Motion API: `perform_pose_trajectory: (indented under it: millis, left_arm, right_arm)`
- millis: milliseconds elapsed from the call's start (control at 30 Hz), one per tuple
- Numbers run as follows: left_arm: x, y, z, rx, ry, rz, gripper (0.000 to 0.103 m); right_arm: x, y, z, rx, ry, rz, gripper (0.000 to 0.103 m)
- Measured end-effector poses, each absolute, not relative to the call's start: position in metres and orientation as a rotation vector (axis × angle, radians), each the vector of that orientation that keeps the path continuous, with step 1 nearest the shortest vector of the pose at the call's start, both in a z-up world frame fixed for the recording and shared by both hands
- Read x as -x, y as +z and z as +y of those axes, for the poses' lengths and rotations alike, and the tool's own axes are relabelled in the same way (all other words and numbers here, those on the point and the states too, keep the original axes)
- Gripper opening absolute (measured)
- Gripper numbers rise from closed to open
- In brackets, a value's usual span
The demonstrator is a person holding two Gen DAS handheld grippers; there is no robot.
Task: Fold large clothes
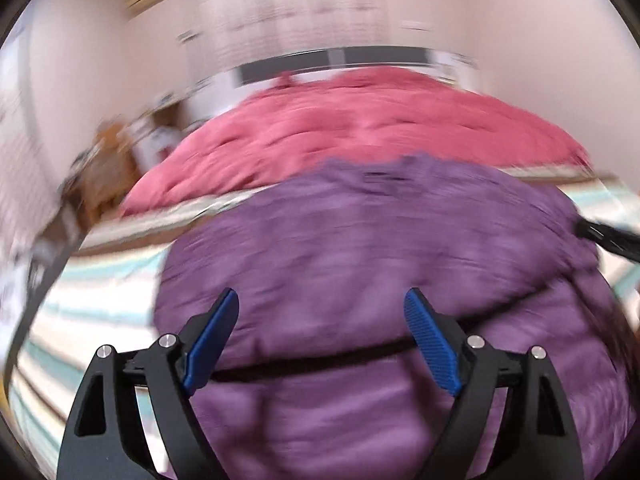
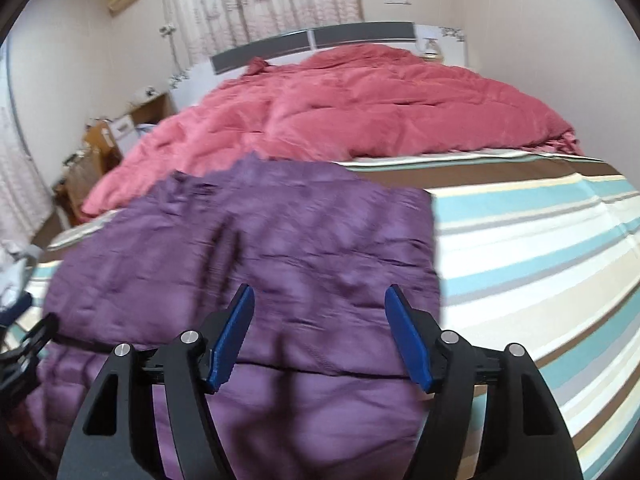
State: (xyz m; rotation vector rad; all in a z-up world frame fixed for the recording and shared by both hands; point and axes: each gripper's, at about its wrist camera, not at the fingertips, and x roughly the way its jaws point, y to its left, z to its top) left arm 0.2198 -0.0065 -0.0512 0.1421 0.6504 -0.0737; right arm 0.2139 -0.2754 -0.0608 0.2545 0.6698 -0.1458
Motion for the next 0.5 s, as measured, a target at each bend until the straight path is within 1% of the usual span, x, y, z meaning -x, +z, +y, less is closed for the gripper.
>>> perform_pose_trajectory:
  millis: [100, 167, 200, 267, 300, 333, 367, 433, 500]
  left_arm:
    - [-0.228, -0.059, 0.036, -0.02, 0.033, 0.686, 0.078]
    - [-0.23, -0.07, 0.049, 0.019, 0.052, 0.718, 0.078]
    - [-0.23, -0.074, 0.051, 0.03, 0.045, 0.73, 0.075]
    - [-0.229, -0.081, 0.051, 0.035, 0.024, 0.757, 0.073]
    - [-0.23, -0.081, 0.051, 0.029, 0.017, 0.759, 0.073]
    - [-0.232, -0.08, 0.051, 0.023, 0.01, 0.756, 0.073]
    - [-0.229, -0.079, 0.048, 0.014, 0.002, 0.747, 0.073]
    - [-0.236, -0.075, 0.042, 0.002, -0.009, 0.733, 0.073]
    - [-0.25, -0.077, 0.034, -0.017, -0.016, 0.745, 0.073]
  right_arm:
    - [-0.227, -0.061, -0.254, -0.309, -0.03, 0.702, 0.067]
    - [-0.235, -0.065, -0.241, -0.304, 0.021, 0.722, 0.065]
    - [-0.239, -0.068, -0.234, -0.298, 0.041, 0.739, 0.061]
    - [-0.25, -0.079, -0.22, -0.292, 0.084, 0.795, 0.026]
    - [-0.252, -0.081, -0.216, -0.283, 0.086, 0.814, 0.022]
    - [-0.252, -0.08, -0.211, -0.265, 0.077, 0.813, 0.016]
    - [-0.251, -0.076, -0.21, -0.25, 0.064, 0.798, 0.013]
    - [-0.249, -0.068, -0.215, -0.226, 0.011, 0.759, 0.013]
    - [-0.25, -0.068, -0.222, -0.219, -0.027, 0.762, 0.013]
